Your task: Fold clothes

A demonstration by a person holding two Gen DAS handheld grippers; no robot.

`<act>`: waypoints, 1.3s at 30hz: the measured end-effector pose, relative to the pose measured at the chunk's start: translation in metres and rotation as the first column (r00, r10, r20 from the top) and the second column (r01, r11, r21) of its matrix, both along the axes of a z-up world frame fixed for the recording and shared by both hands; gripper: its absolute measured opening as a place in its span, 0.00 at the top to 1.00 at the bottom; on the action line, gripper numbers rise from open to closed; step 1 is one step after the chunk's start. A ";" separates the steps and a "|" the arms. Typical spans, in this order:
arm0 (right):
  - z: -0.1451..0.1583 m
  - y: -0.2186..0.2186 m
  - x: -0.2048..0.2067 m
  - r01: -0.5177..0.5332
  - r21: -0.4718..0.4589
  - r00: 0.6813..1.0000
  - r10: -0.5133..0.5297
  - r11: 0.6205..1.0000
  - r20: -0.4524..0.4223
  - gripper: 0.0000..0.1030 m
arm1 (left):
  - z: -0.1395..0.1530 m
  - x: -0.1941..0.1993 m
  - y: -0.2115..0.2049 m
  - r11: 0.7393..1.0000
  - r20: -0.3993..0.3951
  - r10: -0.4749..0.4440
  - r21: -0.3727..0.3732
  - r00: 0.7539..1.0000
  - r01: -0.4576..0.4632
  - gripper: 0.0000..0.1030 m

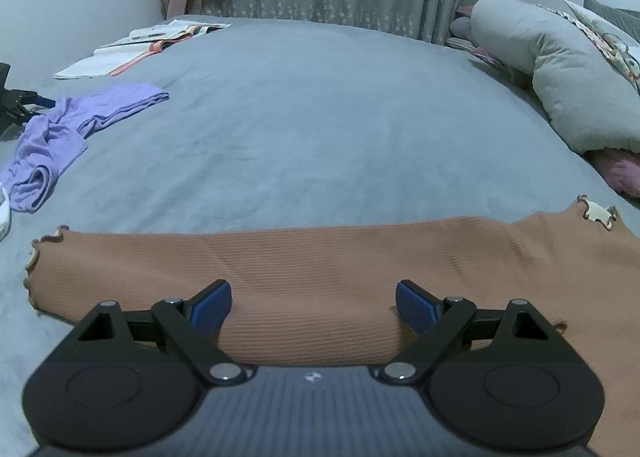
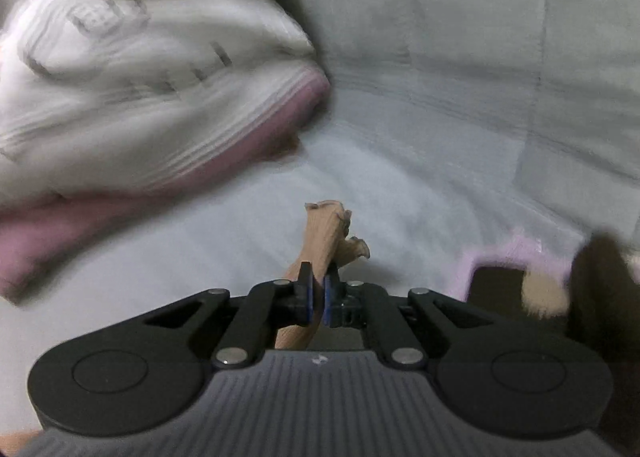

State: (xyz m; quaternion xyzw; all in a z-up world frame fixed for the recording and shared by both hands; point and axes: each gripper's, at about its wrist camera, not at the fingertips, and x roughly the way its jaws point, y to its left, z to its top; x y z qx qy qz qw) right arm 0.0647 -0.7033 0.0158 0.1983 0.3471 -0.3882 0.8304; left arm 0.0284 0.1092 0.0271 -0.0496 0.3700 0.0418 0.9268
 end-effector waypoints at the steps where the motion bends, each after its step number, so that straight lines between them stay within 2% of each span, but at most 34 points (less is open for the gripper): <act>1: -0.002 0.000 -0.001 0.001 -0.005 1.000 -0.001 1.000 -0.001 0.94 | 0.000 0.000 0.001 1.000 -0.001 0.005 -0.004 1.000 -0.005 0.13; 5: 0.013 0.011 -0.008 0.018 -0.101 1.000 -0.020 0.995 -0.016 0.91 | 0.001 0.000 0.003 1.000 -0.001 0.013 -0.018 1.000 -0.013 0.13; 7: 0.022 0.012 -0.018 0.013 -0.125 1.000 -0.011 0.992 0.020 0.91 | 0.002 0.000 0.002 1.000 -0.001 0.010 -0.018 1.000 -0.010 0.13; 10: 0.027 0.012 -0.020 -0.032 -0.136 0.999 0.028 0.990 -0.028 0.90 | 0.003 -0.001 -0.001 1.000 0.000 -0.002 -0.016 1.000 0.002 0.13; 11: 0.029 0.015 -0.018 -0.053 -0.142 0.998 0.045 0.988 -0.053 0.86 | 0.003 -0.001 -0.002 1.000 0.001 -0.005 -0.013 1.000 0.005 0.13; 12: 0.034 0.022 -0.017 -0.056 -0.188 0.997 0.046 0.981 -0.062 0.83 | 0.004 -0.002 -0.001 1.000 0.003 -0.006 -0.013 1.000 0.006 0.13; 14: 0.046 0.043 -0.013 -0.073 -0.305 0.997 0.058 0.949 -0.059 0.63 | 0.004 -0.002 0.000 1.000 0.006 -0.005 -0.016 1.000 0.005 0.13; 15: 0.051 0.056 -0.009 -0.107 -0.361 0.994 0.098 0.927 -0.043 0.58 | 0.004 -0.002 0.000 1.000 0.006 -0.005 -0.018 1.000 0.005 0.13; 16: 0.053 0.064 -0.008 -0.141 -0.377 0.990 0.139 0.915 -0.034 0.49 | 0.003 -0.001 0.001 1.000 0.004 -0.004 -0.020 1.000 0.004 0.13; 17: 0.058 0.085 -0.002 -0.283 -0.392 0.956 0.292 0.876 -0.036 0.44 | 0.002 -0.001 0.001 1.000 0.001 -0.003 -0.022 1.000 0.003 0.13; 18: 0.058 0.101 0.003 -0.390 -0.383 0.915 0.400 0.837 -0.058 0.44 | 0.002 -0.001 0.000 1.000 0.000 -0.003 -0.021 1.000 0.003 0.13; 20: 0.055 0.127 0.014 -0.534 -0.324 0.838 0.539 0.781 -0.084 0.45 | 0.003 -0.001 -0.001 1.000 0.001 -0.008 -0.020 1.000 0.008 0.13; 21: 0.049 0.135 0.019 -0.565 -0.272 0.820 0.567 0.779 -0.079 0.45 | 0.004 -0.001 -0.001 1.000 0.002 -0.009 -0.020 1.000 0.009 0.13; 23: 0.029 0.133 0.028 -0.547 -0.145 0.837 0.541 0.824 -0.086 0.46 | 0.005 -0.001 0.000 1.000 0.007 -0.018 -0.018 1.000 0.018 0.13; 24: 0.012 0.126 0.030 -0.515 -0.086 0.855 0.504 0.853 -0.117 0.46 | 0.006 -0.001 0.000 1.000 0.009 -0.019 -0.018 1.000 0.019 0.13; 25: -0.003 0.118 0.027 -0.487 -0.062 0.869 0.476 0.871 -0.136 0.44 | 0.007 -0.001 0.001 1.000 0.011 -0.019 -0.018 1.000 0.019 0.13; 27: -0.017 0.099 0.009 -0.475 -0.040 0.880 0.474 0.879 -0.017 0.37 | 0.006 0.000 0.004 1.000 0.014 -0.016 -0.020 1.000 0.016 0.13; 28: -0.018 0.095 0.006 -0.474 -0.037 0.880 0.474 0.880 -0.001 0.35 | 0.006 0.000 0.005 1.000 0.011 -0.011 -0.022 1.000 0.012 0.13; 30: -0.007 0.098 0.003 -0.450 -0.079 0.893 0.449 0.889 -0.032 0.35 | 0.005 0.001 0.006 1.000 0.006 -0.005 -0.027 1.000 0.005 0.13; 33: 0.012 0.113 -0.009 -0.399 -0.197 0.905 0.419 0.896 0.071 0.35 | 0.008 0.000 0.005 0.999 0.018 -0.009 -0.033 1.000 0.009 0.13; 34: 0.009 0.114 -0.010 -0.405 -0.170 0.905 0.421 0.898 0.066 0.35 | 0.009 -0.001 0.003 0.999 0.026 -0.015 -0.031 1.000 0.016 0.13; 36: -0.019 0.117 0.003 -0.459 -0.119 0.888 0.453 0.880 -0.081 0.31 | 0.009 -0.001 0.000 0.999 0.026 -0.027 -0.022 0.999 0.028 0.13; 37: -0.024 0.119 0.003 -0.455 -0.145 0.890 0.448 0.879 -0.082 0.24 | 0.008 -0.001 -0.002 0.999 0.019 -0.032 -0.016 0.999 0.032 0.13; 38: -0.029 0.120 0.003 -0.450 -0.170 0.893 0.442 0.877 -0.083 0.23 | 0.007 -0.001 -0.001 0.999 0.014 -0.032 -0.015 0.999 0.033 0.13; 39: -0.023 0.120 0.002 -0.424 -0.156 0.906 0.419 0.892 -0.064 0.24 | 0.007 -0.001 -0.001 0.999 0.013 -0.029 -0.016 0.999 0.029 0.13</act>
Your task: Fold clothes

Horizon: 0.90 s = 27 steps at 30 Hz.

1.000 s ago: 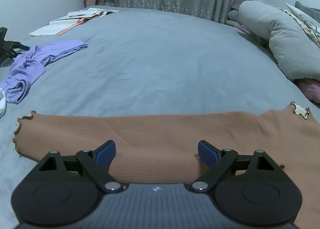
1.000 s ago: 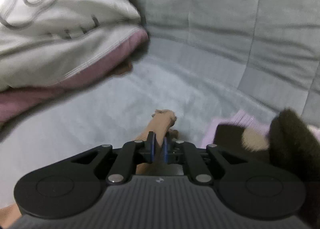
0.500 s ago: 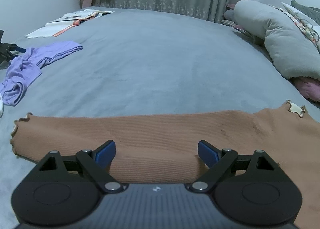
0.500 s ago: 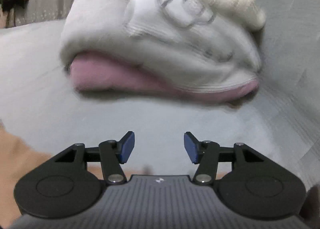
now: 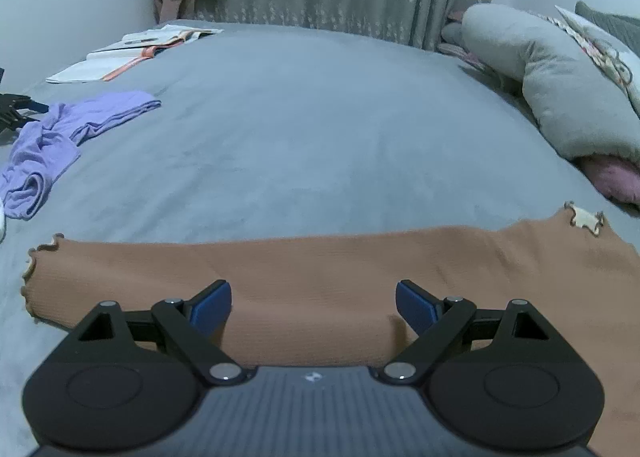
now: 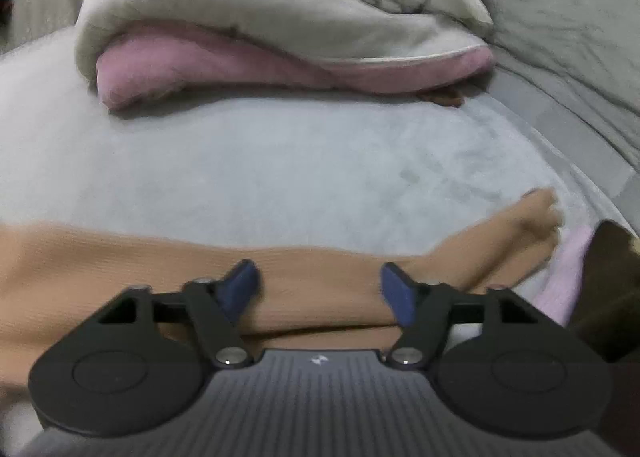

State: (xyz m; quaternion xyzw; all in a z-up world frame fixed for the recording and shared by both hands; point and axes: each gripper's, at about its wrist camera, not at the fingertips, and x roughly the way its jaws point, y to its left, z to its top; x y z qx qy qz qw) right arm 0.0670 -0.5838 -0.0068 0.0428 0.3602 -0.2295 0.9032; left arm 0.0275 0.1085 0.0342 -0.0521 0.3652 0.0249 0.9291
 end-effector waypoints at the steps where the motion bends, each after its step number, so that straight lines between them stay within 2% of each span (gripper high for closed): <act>1: 0.009 0.004 -0.005 0.015 0.012 0.999 -0.016 1.000 0.045 0.26 | 0.001 0.000 0.003 1.000 0.000 0.011 -0.015 1.000 -0.011 0.13; 2: 0.017 0.008 -0.011 0.029 0.025 0.996 -0.031 0.999 0.089 0.26 | 0.003 -0.001 0.006 0.999 0.001 0.017 -0.036 1.000 -0.017 0.13; 4: 0.023 0.019 -0.016 -0.014 0.028 0.991 0.010 1.000 0.136 0.26 | 0.003 -0.002 0.008 0.997 -0.003 0.024 -0.073 1.000 -0.024 0.13; 5: 0.021 0.028 -0.018 -0.046 0.041 0.992 0.040 0.998 0.123 0.26 | 0.004 -0.002 0.009 0.995 -0.006 0.028 -0.092 1.000 -0.028 0.13; 7: 0.002 0.034 -0.009 -0.061 0.054 0.998 0.060 0.997 0.018 0.21 | 0.002 -0.003 0.011 0.992 -0.021 0.038 -0.122 0.999 -0.041 0.13; 10: -0.008 0.051 -0.005 -0.016 -0.042 1.000 0.016 0.999 0.006 0.19 | 0.001 -0.011 0.025 0.969 -0.051 0.101 -0.220 0.994 -0.110 0.13; 11: 0.001 0.058 -0.006 0.016 -0.024 1.000 -0.016 1.000 0.007 0.19 | 0.001 -0.014 0.031 0.957 -0.061 0.124 -0.258 0.990 -0.135 0.13; 12: 0.013 0.068 -0.010 -0.013 0.010 0.999 0.013 1.000 0.030 0.19 | 0.000 -0.017 0.037 0.942 -0.071 0.146 -0.295 0.987 -0.161 0.13; 15: 0.042 0.096 -0.024 -0.096 0.074 0.988 0.086 0.993 0.124 0.19 | -0.005 -0.028 0.059 0.865 -0.127 0.214 -0.436 0.969 -0.248 0.13; 18: 0.052 0.114 -0.041 -0.105 0.188 0.989 0.083 0.977 0.121 0.19 | -0.007 -0.041 0.089 0.771 -0.158 0.310 -0.536 0.938 -0.345 0.13; 21: 0.054 0.132 -0.070 -0.136 0.272 0.985 0.100 0.953 0.143 0.19 | -0.009 -0.061 0.139 0.619 -0.197 0.476 -0.618 0.857 -0.485 0.13; 22: 0.054 0.139 -0.080 -0.150 0.292 0.982 0.109 0.945 0.152 0.19 | -0.012 -0.066 0.152 0.573 -0.216 0.505 -0.641 0.836 -0.512 0.13; 23: 0.052 0.152 -0.091 -0.180 0.311 0.977 0.134 0.933 0.164 0.19 | -0.016 -0.069 0.162 0.531 -0.234 0.508 -0.673 0.829 -0.515 0.13; 24: 0.050 0.163 -0.097 -0.203 0.315 0.973 0.155 0.927 0.172 0.19 | -0.020 -0.068 0.169 0.502 -0.245 0.493 -0.703 0.835 -0.503 0.11; 27: 0.048 0.186 -0.094 -0.270 0.289 0.956 0.221 0.918 0.192 0.19 | -0.026 -0.064 0.178 0.487 -0.223 0.465 -0.744 0.857 -0.457 0.10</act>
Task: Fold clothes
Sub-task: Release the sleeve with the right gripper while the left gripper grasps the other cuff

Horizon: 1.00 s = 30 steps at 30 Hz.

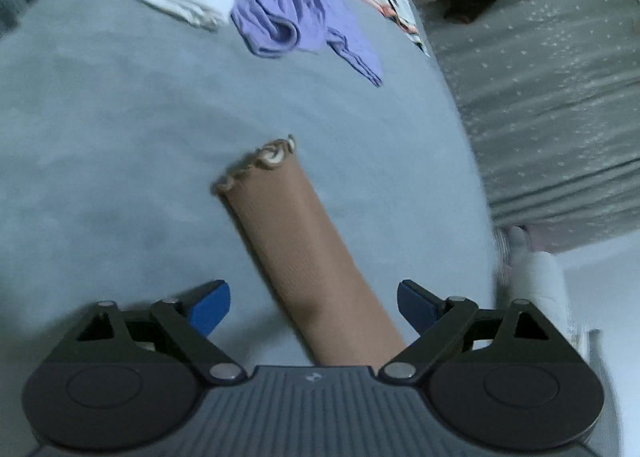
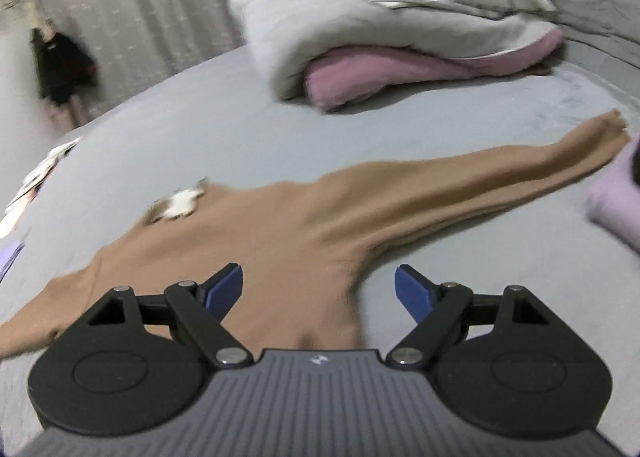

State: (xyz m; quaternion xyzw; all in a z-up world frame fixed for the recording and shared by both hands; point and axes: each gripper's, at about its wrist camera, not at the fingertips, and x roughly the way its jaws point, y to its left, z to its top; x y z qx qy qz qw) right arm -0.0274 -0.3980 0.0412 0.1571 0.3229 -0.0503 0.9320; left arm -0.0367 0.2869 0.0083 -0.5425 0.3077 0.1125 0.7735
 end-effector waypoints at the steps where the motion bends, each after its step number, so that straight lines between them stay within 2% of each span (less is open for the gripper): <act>1: 0.001 0.010 -0.001 -0.006 -0.010 1.000 0.006 1.000 0.006 0.19 | -0.003 0.001 0.003 1.000 0.024 0.012 -0.013 1.000 -0.011 0.10; 2: -0.001 0.013 0.001 -0.006 -0.013 1.000 0.007 1.000 0.007 0.19 | -0.007 0.001 0.006 0.999 0.041 0.028 -0.032 0.999 -0.027 0.10; 5: -0.009 0.021 0.005 -0.034 -0.005 0.999 0.034 0.999 -0.010 0.19 | -0.013 0.007 0.010 0.997 0.073 0.046 -0.067 0.996 -0.041 0.01; 8: -0.009 0.022 0.006 -0.043 -0.008 0.999 0.043 0.999 -0.004 0.19 | -0.011 0.015 0.008 0.999 0.104 0.038 -0.038 0.994 -0.034 0.05; 10: -0.006 0.020 0.004 -0.034 0.001 0.999 0.034 0.999 0.013 0.19 | -0.010 0.024 0.005 0.999 0.154 0.035 -0.029 0.987 -0.031 0.23; 12: -0.004 0.017 0.001 -0.028 0.010 0.999 0.027 1.000 0.028 0.19 | -0.012 0.029 0.003 0.999 0.171 0.024 -0.046 0.985 -0.016 0.32; 16: -0.001 0.012 -0.001 -0.015 0.017 0.999 0.014 1.000 0.043 0.19 | -0.018 0.032 -0.009 0.997 0.112 0.017 -0.071 0.994 -0.009 0.51; 17: 0.000 0.011 -0.002 -0.013 0.019 0.999 0.012 1.000 0.044 0.19 | -0.016 0.030 -0.011 0.998 0.118 0.019 -0.062 0.993 -0.012 0.53; 19: -0.001 0.009 -0.001 -0.009 0.027 0.999 0.008 1.000 0.047 0.19 | -0.013 0.030 -0.012 0.999 0.127 0.023 -0.034 0.992 -0.019 0.65; 20: 0.000 0.009 -0.001 -0.011 0.032 0.999 0.009 0.999 0.049 0.19 | -0.013 0.031 -0.011 0.999 0.120 0.032 0.002 0.992 -0.033 0.67; 21: 0.000 0.010 -0.002 -0.014 0.033 0.999 0.012 0.999 0.051 0.19 | -0.013 0.031 -0.011 0.999 0.110 0.041 0.012 0.993 -0.042 0.80; 22: 0.001 0.010 -0.002 -0.016 0.035 0.999 0.014 0.999 0.053 0.19 | -0.016 0.028 -0.010 0.997 0.064 0.080 0.012 0.995 -0.080 0.85; 25: 0.002 0.011 -0.003 -0.021 0.036 0.998 0.019 0.999 0.061 0.19 | -0.018 0.019 -0.010 0.993 0.043 0.119 0.001 0.992 -0.119 0.90; 30: 0.001 0.015 -0.004 -0.033 0.032 0.998 0.031 0.999 0.062 0.19 | -0.007 0.008 -0.008 0.986 0.068 0.160 0.041 0.985 -0.163 0.94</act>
